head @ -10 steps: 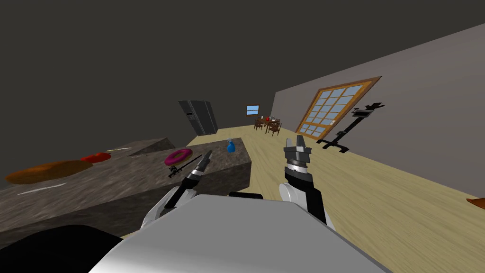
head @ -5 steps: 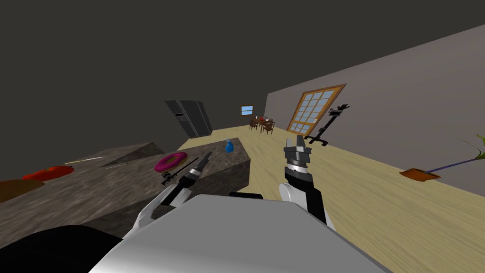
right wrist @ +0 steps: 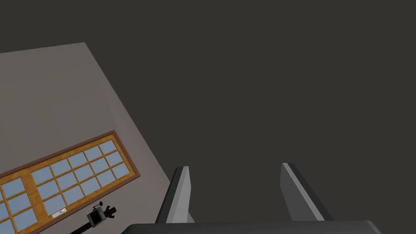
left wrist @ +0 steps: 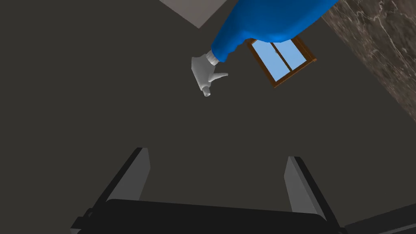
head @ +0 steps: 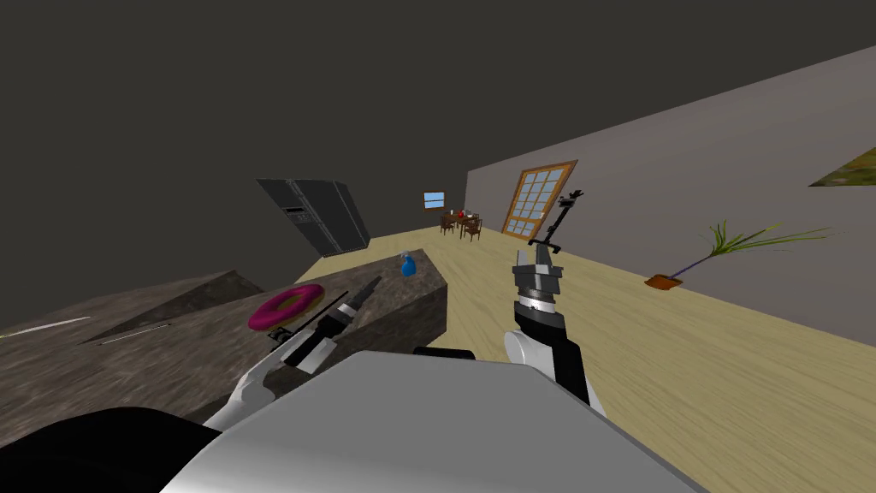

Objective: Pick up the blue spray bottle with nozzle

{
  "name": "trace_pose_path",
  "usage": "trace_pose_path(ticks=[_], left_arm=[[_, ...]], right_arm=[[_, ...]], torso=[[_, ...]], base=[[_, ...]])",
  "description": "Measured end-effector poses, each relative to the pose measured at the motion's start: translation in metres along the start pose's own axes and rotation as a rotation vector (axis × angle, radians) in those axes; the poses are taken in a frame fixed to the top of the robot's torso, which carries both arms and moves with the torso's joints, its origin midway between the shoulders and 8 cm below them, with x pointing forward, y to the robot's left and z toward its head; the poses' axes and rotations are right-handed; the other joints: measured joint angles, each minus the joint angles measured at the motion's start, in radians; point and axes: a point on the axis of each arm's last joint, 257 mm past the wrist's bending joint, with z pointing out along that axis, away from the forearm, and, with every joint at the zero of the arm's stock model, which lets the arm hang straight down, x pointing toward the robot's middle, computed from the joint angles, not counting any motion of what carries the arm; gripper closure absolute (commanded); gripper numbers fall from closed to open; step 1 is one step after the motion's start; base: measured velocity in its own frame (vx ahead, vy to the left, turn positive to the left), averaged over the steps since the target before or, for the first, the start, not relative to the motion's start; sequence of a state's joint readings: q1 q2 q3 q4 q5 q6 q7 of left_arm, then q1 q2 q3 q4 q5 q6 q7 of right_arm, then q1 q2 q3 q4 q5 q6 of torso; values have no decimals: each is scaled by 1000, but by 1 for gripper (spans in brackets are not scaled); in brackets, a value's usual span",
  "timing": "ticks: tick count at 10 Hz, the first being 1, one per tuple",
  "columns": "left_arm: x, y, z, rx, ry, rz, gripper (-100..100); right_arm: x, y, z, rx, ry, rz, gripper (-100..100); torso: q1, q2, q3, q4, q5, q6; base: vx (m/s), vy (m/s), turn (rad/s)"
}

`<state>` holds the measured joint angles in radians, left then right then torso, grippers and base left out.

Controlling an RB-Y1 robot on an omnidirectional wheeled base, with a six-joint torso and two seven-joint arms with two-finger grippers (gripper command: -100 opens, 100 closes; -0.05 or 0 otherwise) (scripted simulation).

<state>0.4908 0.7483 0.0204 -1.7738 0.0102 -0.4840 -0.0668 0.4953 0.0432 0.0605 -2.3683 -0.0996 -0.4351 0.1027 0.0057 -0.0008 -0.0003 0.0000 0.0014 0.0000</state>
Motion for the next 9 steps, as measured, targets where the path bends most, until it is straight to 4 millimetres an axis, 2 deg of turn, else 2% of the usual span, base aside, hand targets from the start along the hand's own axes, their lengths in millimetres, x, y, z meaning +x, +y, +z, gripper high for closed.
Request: trace_pose_path(ticks=[2,4,9], left_arm=[[-7,17,-1,-24,43,55,-100],[-12,36,-4,-56,95,123,-100],[-26,64,-7,-105,200,272,-100]], right_arm=[[0,0,0,0,0,0,0],[0,0,0,0,0,0,0],[0,0,0,0,0,0,0]], torso=[[2,1,0,0,1,-1],[2,1,0,0,0,0],[1,-2,-1,0,0,0]], base=[[-59,75,-176],[-62,81,-343],[-54,71,-340]])
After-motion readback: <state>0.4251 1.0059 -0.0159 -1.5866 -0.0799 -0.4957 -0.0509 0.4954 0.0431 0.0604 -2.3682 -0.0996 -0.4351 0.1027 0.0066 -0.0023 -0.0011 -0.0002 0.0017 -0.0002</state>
